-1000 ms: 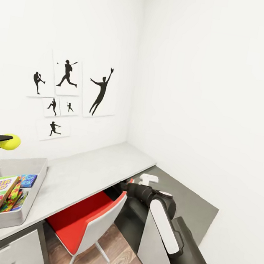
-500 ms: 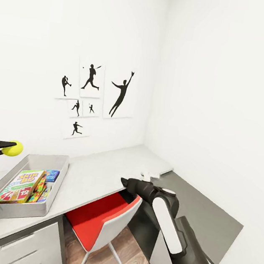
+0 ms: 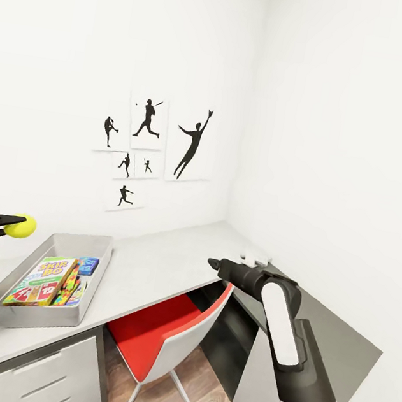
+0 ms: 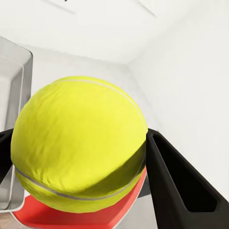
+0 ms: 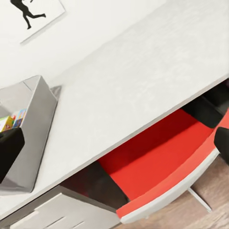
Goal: Put all the toys in the child's room - the three board games (two on the bed and one on the table), the two jigsaw puzzles on the table, and the tennis ball on the table - inside the toy box on the table in the child's room.
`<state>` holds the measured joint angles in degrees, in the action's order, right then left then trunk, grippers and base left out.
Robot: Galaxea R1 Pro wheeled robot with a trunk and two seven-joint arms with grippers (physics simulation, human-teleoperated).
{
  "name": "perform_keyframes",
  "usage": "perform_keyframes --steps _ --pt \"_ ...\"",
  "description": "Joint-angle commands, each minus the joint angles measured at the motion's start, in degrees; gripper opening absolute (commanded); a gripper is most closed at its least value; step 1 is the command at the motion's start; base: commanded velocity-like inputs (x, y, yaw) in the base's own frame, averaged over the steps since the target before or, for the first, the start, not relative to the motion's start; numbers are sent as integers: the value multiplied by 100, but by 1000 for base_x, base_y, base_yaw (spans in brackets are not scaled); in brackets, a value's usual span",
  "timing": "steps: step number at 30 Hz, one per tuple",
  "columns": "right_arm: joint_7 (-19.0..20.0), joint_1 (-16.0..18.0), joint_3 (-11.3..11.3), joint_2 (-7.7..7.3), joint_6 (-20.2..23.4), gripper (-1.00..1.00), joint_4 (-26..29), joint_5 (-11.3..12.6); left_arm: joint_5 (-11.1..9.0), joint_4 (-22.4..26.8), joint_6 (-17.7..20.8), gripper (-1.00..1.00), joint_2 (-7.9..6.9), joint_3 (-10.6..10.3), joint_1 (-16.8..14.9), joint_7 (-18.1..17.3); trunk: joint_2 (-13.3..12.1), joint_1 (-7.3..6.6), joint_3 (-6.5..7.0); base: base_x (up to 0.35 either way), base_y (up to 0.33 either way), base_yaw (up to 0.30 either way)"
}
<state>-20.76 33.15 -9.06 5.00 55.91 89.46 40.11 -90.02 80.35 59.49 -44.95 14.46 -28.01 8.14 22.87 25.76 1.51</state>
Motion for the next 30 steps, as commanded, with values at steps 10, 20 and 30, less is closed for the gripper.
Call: perform_keyframes --steps 10,20,30 --pt "-60 37 -3 25 3 100 17 58 -56 4 27 -100 -13 21 -3 22 5 2 -3 0 0 0" --pt "-60 51 -17 114 -2 100 19 62 -59 7 27 -100 -6 21 -49 20 5 2 8 0 0 20" --pt "-76 52 -101 379 0 100 15 62 -58 6 24 -100 -5 18 -56 21 5 2 37 0 0 242"
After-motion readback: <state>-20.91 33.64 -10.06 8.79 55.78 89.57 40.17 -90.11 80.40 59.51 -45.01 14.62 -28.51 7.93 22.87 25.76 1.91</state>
